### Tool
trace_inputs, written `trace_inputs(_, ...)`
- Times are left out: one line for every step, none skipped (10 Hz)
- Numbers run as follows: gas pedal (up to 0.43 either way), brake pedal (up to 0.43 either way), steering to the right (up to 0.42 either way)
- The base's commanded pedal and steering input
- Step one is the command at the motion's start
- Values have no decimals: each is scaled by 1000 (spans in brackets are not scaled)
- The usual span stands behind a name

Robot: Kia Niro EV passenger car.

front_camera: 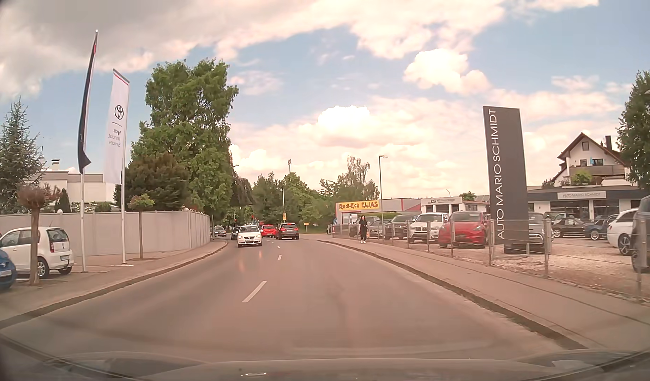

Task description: Follow the waypoints while adhering to traffic rules and regulations

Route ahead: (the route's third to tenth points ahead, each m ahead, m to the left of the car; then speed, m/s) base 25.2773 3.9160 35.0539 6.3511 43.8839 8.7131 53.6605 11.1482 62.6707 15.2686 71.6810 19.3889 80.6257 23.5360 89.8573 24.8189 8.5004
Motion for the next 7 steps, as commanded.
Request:
trace_inputs(8,18,-34)
trace_inputs(8,18,-33)
trace_inputs(8,18,-31)
trace_inputs(8,18,-33)
trace_inputs(8,18,-33)
trace_inputs(8,18,-33)
trace_inputs(8,18,-33)
